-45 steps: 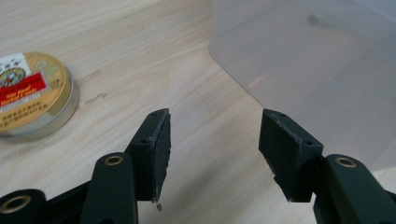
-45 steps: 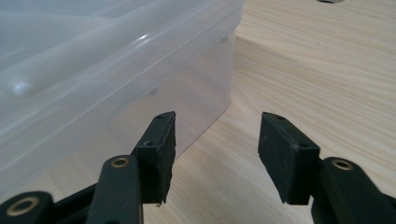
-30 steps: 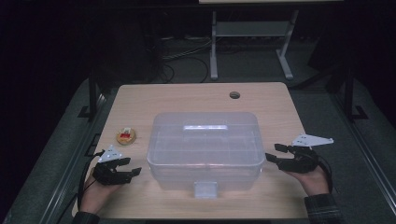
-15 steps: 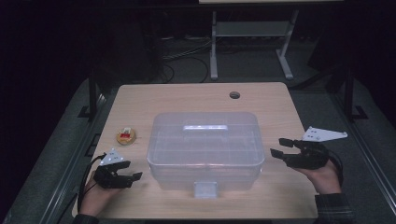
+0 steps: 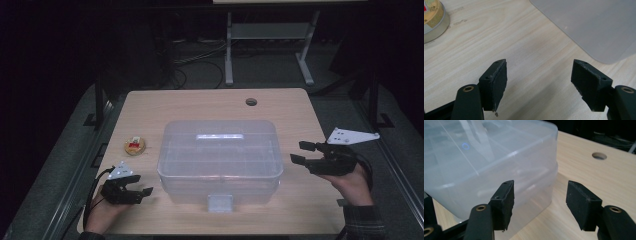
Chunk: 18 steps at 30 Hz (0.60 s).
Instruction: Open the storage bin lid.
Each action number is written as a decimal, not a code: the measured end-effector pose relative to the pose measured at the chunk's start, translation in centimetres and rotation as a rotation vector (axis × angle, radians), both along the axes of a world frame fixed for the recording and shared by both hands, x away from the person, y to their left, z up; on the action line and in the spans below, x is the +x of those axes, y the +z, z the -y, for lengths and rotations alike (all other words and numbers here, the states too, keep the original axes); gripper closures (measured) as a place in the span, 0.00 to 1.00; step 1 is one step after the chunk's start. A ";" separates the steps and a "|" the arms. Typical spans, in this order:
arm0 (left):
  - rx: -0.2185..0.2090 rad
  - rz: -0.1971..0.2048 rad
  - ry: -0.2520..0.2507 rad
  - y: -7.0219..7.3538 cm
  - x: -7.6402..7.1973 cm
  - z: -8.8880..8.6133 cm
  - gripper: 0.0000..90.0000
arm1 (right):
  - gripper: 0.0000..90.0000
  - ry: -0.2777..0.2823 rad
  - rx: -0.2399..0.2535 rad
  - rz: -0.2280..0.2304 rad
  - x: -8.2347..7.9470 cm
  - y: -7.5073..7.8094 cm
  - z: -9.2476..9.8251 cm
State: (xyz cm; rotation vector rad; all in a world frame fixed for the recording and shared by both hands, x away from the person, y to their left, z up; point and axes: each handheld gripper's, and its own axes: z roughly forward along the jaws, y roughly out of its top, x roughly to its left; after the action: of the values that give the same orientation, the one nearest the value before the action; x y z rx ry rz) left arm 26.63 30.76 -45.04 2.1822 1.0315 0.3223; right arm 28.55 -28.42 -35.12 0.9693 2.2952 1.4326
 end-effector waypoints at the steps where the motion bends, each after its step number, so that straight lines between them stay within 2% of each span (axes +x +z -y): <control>1: 0.002 -0.003 0.001 0.0 0.0 -0.1 0.32 | 0.44 0.005 -0.002 0.008 0.0 0.3 -0.1; 10: -0.012 0.000 -0.003 0.1 -0.1 0.0 0.32 | 0.43 0.047 0.021 0.041 0.0 1.8 -0.7; 18: -0.019 0.001 -0.002 0.1 -0.2 -0.1 0.32 | 0.43 0.090 0.045 0.050 0.2 2.5 -1.6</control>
State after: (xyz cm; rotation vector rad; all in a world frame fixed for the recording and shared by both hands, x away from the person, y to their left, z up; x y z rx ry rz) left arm 26.47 30.91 -44.94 2.1657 1.0280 0.3107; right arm 28.73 -26.82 -32.58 0.8423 2.3061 1.5325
